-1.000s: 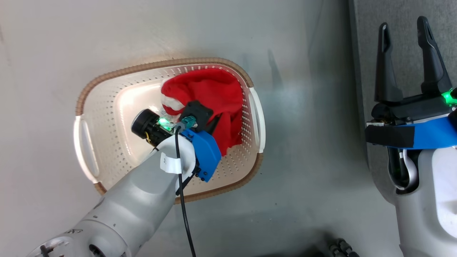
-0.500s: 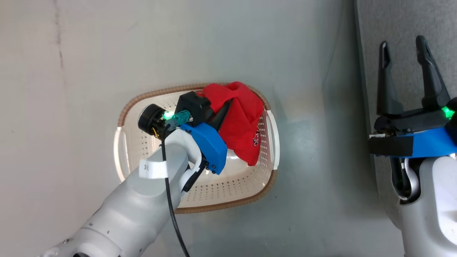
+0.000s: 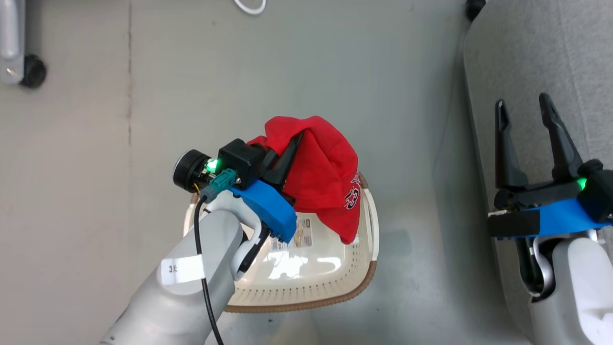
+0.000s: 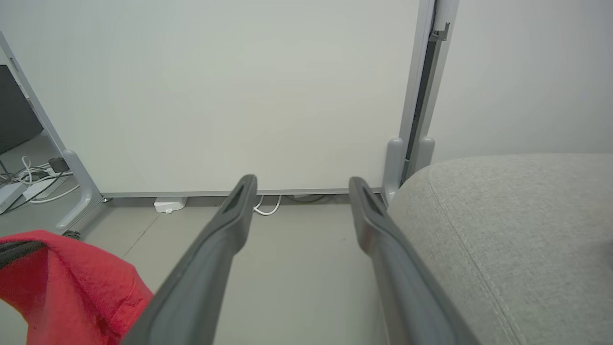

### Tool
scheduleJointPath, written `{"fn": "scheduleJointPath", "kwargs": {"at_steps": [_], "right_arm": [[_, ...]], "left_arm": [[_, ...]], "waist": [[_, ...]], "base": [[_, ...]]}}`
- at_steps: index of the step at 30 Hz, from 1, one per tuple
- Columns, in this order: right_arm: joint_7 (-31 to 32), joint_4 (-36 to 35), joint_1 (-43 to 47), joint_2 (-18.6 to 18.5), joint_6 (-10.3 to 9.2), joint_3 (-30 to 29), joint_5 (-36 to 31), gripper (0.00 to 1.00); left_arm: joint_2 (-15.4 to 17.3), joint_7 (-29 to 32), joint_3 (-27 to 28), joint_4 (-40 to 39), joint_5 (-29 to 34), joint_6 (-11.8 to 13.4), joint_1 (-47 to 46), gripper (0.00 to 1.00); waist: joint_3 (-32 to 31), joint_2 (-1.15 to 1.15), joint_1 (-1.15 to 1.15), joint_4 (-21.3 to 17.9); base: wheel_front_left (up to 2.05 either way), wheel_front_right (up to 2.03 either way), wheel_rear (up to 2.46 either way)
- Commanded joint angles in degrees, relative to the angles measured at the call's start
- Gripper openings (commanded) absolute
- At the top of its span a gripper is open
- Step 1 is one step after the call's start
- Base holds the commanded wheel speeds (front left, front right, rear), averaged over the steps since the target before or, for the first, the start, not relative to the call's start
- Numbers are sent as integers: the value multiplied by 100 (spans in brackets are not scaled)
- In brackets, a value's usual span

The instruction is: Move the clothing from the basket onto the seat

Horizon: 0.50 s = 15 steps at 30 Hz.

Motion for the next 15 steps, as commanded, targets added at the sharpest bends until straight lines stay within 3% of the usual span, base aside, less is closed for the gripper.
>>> {"fn": "scheduleJointPath", "kwargs": {"at_steps": [1, 15], "right_arm": [[-21, 27, 86, -7, 1, -5, 33, 100], [-20, 245, 648, 99, 1, 78, 70, 100]], "left_arm": [[-1, -28, 96, -85, 101, -2, 72, 0], [-94, -29, 513, -457, 580, -51, 272, 0]], "waist": [[-300, 0, 1, 43], [-1399, 0, 1, 74]], "base": [[0, 0, 0], [0, 0, 0]]}}
